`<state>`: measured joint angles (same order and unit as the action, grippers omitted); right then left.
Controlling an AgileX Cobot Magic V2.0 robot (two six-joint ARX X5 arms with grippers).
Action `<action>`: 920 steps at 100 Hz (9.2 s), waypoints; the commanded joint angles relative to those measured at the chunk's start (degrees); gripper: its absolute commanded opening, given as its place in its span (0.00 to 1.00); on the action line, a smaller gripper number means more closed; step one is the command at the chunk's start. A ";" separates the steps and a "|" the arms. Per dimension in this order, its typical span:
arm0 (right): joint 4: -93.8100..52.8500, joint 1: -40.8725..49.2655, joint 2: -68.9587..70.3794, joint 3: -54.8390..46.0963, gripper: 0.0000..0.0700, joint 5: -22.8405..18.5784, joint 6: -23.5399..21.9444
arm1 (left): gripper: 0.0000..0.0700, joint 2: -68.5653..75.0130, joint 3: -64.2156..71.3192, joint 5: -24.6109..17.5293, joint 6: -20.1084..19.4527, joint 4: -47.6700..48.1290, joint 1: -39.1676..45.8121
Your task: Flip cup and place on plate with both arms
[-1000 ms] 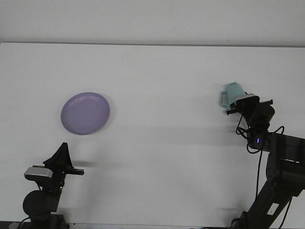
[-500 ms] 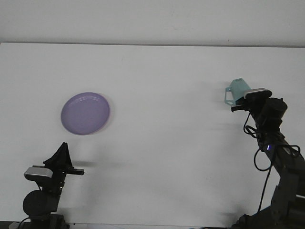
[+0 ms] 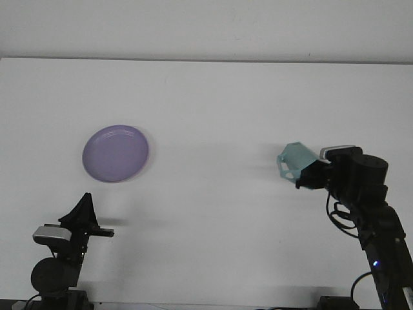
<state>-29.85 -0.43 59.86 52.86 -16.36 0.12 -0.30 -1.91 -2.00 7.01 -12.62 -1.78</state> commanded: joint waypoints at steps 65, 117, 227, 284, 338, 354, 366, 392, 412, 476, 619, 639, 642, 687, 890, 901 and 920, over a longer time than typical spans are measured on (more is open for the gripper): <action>-39.41 33.66 27.93 25.70 0.01 9.60 3.06 | 0.02 0.09 1.11 -0.09 0.17 -0.59 -0.11; -40.41 41.35 40.00 29.64 0.01 14.82 5.49 | 0.02 0.09 1.11 -0.09 0.17 -0.52 -0.11; -43.82 35.89 29.46 41.55 0.53 16.48 4.59 | 0.02 0.00 -1.62 -0.11 9.86 0.26 -0.11; -1.99 14.80 -18.40 -0.96 0.53 15.32 -0.13 | 0.02 -27.12 -32.87 -18.75 11.89 24.55 -1.40; 7.39 8.92 -41.42 -22.80 0.53 19.39 -0.11 | 0.62 -71.95 -69.53 -20.98 -7.76 52.26 -25.00; 7.30 8.94 -41.48 -22.80 0.53 19.39 -0.11 | 0.62 -84.15 -80.63 -20.96 -8.37 59.93 -30.69; 7.30 8.94 -41.48 -22.77 0.53 19.39 -0.11 | 0.62 -91.86 -87.36 -20.96 -9.33 63.54 -34.42; 7.34 8.94 -41.48 -22.80 0.53 19.39 -0.11 | 0.62 -103.78 -97.09 -20.26 -9.66 66.69 -40.68; 7.48 8.94 -41.48 -22.80 0.53 19.37 -0.11 | 0.62 -109.44 -100.41 -17.86 -10.08 68.26 -43.82; 7.52 8.94 -41.48 -22.80 0.53 19.37 -0.20 | 0.13 -117.92 -100.48 -14.36 -11.37 67.87 -48.00; 7.28 8.98 -41.44 -22.80 0.53 19.34 -0.35 | 0.02 -111.45 -100.80 -5.57 -15.12 71.12 3.72; 7.26 8.98 -41.42 -22.80 0.53 19.34 -0.35 | 0.02 -114.20 -100.80 -5.51 -15.43 69.31 3.76; 7.23 8.98 -41.42 -22.80 0.53 19.34 -0.35 | 0.02 -114.53 -100.80 -5.51 -15.58 69.29 3.76; 7.10 8.98 -41.44 -22.80 0.53 19.37 -0.35 | 0.77 -115.56 -102.99 -5.49 -15.45 69.48 4.09; 10.54 8.98 -41.51 -22.99 0.01 19.41 -1.20 | 0.02 -19.10 -23.21 -5.49 -4.42 12.70 8.13; 10.54 8.98 -41.51 -22.99 0.01 19.41 -1.20 | 0.02 -19.10 -23.21 -5.49 -4.42 12.70 8.13; 10.56 8.98 -41.51 -22.99 0.01 19.41 -1.20 | 0.02 -19.10 -23.21 -5.51 -4.42 12.70 8.13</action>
<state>-19.81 8.51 18.35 29.61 3.03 -0.43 -19.42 -24.58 -7.62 2.48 0.51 6.24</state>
